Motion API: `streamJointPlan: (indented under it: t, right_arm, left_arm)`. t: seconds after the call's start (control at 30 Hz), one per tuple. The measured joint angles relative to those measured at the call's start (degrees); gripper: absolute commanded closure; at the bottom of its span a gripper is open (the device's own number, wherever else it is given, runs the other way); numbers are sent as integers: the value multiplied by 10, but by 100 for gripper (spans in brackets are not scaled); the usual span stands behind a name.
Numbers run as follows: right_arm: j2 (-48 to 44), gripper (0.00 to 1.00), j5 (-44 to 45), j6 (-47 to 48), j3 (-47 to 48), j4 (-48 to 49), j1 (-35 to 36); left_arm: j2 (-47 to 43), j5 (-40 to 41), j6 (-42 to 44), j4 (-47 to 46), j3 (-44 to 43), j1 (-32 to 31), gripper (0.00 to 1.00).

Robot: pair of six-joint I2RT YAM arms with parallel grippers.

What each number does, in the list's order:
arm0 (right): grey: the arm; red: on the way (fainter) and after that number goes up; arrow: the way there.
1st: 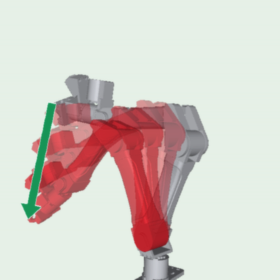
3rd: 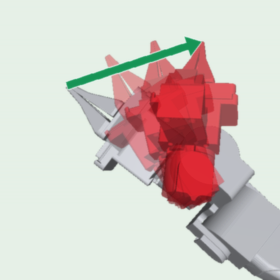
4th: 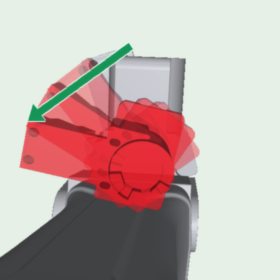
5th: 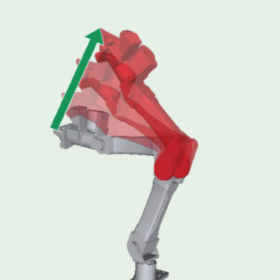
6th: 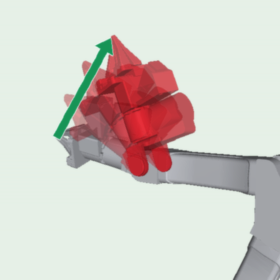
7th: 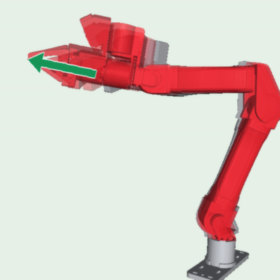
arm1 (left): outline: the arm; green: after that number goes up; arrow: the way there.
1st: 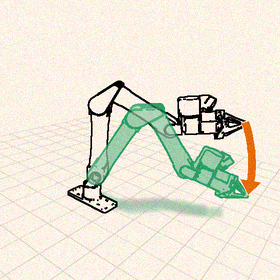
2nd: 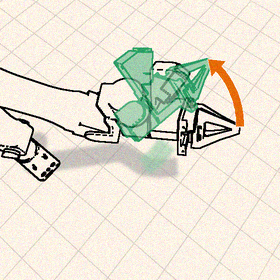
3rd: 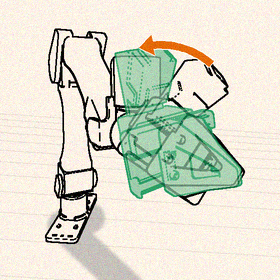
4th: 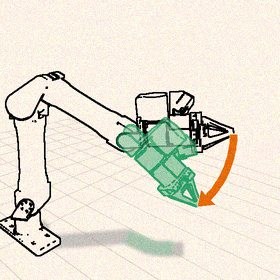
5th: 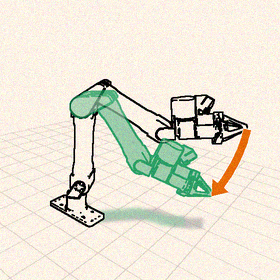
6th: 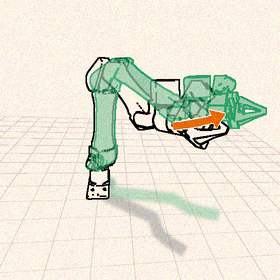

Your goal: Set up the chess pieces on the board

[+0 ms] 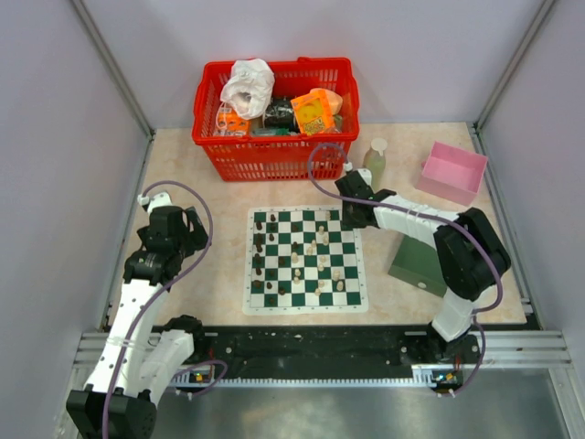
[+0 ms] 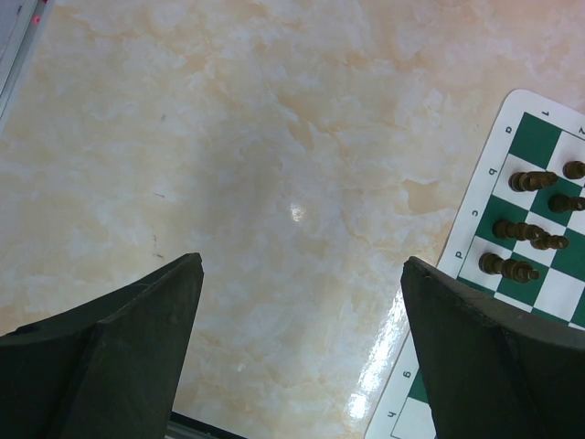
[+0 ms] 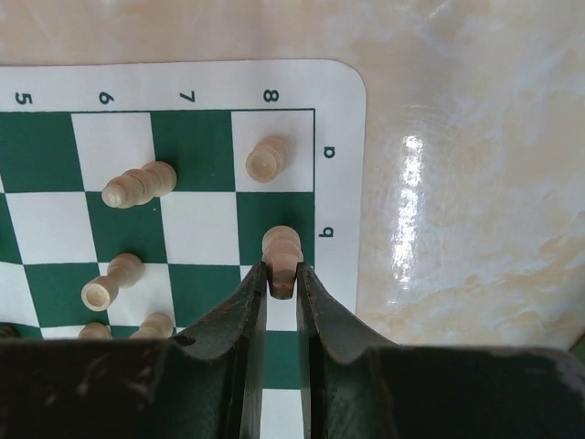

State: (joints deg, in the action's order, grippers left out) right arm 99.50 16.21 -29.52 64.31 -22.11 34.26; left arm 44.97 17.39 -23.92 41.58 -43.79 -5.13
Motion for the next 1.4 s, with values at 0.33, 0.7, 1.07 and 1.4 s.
streamJointPlan:
  t: [0.33, 0.7, 1.07, 1.4]
  right_arm:
    - [19, 83, -2, 4, 3, 5, 0]
    - [30, 74, -6, 10, 11, 15, 0]
    - [43, 66, -13, 15, 22, 6, 0]
    - [8, 47, -13, 30, 33, -18, 0]
  left_arm:
    - [0, 0, 0, 0, 1, 0, 6]
    - [0, 0, 0, 0, 1, 0, 5]
    - [0, 0, 0, 0, 1, 0, 6]
    - [0, 0, 0, 0, 1, 0, 6]
